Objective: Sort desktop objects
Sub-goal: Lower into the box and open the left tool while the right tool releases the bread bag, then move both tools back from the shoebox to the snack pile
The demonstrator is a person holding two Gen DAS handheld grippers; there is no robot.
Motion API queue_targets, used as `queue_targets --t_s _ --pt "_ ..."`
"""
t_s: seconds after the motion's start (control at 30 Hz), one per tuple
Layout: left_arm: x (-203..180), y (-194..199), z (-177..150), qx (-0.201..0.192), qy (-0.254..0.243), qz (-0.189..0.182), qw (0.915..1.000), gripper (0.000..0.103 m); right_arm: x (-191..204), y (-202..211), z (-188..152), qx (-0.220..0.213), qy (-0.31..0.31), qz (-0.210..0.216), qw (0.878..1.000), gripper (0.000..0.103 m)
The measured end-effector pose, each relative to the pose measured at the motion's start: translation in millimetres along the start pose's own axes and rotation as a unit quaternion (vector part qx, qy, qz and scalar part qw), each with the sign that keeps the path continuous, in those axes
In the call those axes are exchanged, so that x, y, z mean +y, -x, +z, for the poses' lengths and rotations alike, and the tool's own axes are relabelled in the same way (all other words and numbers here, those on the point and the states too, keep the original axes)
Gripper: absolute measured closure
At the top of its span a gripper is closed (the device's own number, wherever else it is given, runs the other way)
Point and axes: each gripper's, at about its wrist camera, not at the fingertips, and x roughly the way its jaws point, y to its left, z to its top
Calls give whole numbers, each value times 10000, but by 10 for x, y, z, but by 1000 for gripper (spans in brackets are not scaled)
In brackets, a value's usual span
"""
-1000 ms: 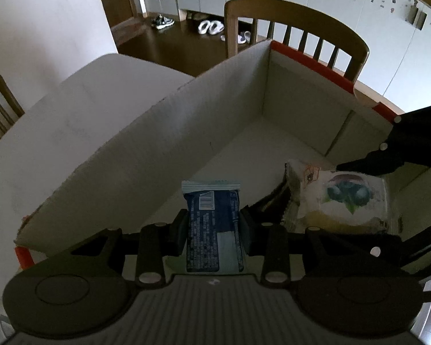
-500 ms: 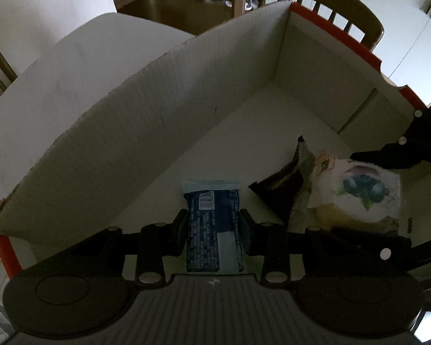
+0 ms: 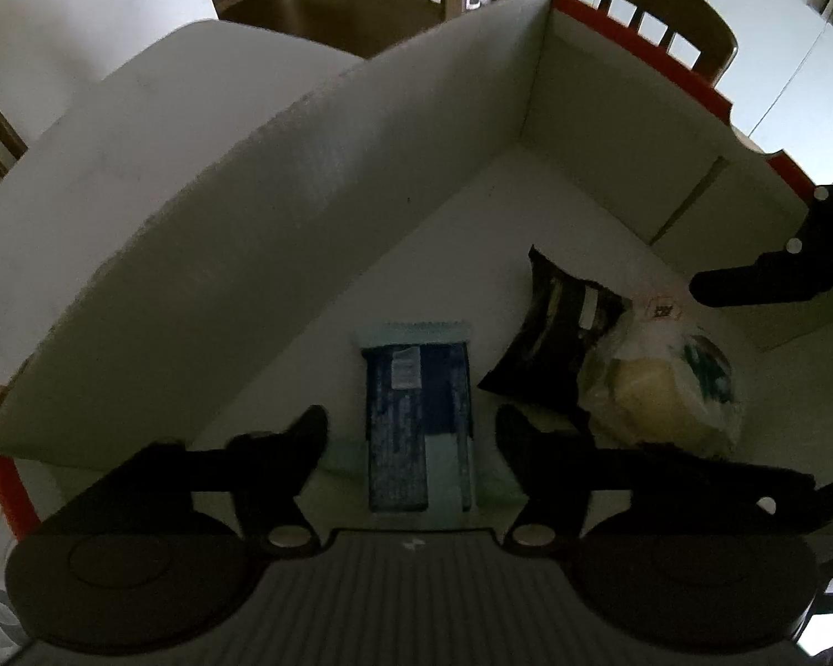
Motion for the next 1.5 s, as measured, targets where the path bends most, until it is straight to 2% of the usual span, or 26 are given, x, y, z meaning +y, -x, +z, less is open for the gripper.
queue_targets --t_s 0.2,0.63,1.13,1.4,1.5 --pt "1 82 -56 -108 56 -52 9999 33 2 94 -2 -146 -52 27 9999 32" --pt "-83 538 -173 -823 277 -57 9962 33 -18 446 -23 -561 -240 168 9980 28" --pt "-154 1163 -655 -1700 717 -90 9828 33 123 821 -51 -1057 -322 219 9936 28" --pt "-191 1350 -905 -1993 964 -5 9752 33 224 938 -121 -1246 -354 302 9911 25" --pt "-196 1422 -998 -2097 1067 30 9719 24 281 965 -126 -1316 -347 302 9902 23"
